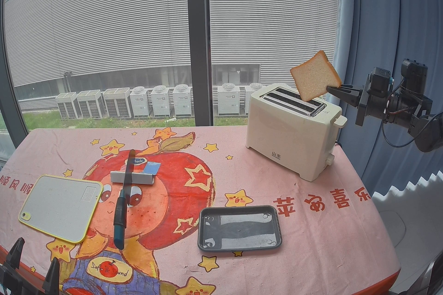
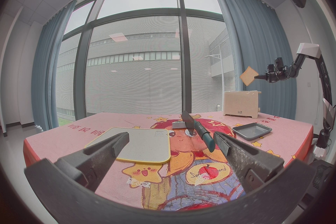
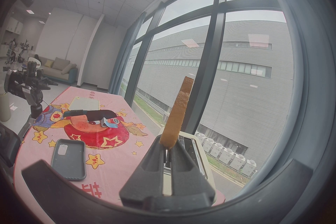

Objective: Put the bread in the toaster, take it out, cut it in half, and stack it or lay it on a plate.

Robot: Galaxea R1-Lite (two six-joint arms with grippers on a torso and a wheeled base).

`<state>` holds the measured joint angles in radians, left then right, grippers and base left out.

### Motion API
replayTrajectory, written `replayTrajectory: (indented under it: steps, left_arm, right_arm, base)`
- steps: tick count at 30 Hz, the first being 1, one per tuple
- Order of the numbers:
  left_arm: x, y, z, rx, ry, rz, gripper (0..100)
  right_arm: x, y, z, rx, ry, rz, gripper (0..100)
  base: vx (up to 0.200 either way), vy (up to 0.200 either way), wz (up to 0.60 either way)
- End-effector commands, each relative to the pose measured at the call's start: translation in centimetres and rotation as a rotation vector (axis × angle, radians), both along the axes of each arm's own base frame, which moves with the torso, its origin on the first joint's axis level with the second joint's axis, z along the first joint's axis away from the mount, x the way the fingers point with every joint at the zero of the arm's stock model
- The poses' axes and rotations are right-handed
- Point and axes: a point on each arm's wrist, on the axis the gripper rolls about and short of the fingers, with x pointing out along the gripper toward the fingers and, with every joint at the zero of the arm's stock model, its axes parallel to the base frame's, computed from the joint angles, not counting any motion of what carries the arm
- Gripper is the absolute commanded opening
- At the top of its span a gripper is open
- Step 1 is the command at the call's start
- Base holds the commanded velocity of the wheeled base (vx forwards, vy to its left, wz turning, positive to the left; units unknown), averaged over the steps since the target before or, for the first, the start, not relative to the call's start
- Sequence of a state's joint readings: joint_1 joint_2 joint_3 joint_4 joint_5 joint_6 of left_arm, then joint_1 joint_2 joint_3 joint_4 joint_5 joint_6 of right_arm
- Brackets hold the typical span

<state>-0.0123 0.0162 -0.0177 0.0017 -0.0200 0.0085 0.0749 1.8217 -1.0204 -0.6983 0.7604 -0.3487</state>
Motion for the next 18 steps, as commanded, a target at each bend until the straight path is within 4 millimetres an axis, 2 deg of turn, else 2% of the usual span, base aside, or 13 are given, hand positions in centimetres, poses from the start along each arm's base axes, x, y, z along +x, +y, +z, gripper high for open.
replayTrajectory:
  steps: [1,9,18]
  left_arm:
    - [0.1,0.0,-0.4,-0.001,0.009,0.000,100]
    - [0.1,0.0,-0.4,-0.001,0.009,0.000,100]
    - [0.1,0.0,-0.5,-0.001,0.011,0.000,100]
  right_arm:
    - [1.0,0.0,-1.3,-0.005,0.030,0.000,0]
    - [1.7,0.1,-2.3,-0.019,0.044,0.000,0]
    - [2.2,-0.2,-2.4,-0.019,0.041,-0.009,0]
  base:
    - [0.000,0.000,0.00]
    - [0.000,0.000,0.00]
    - [0.000,0.000,0.00]
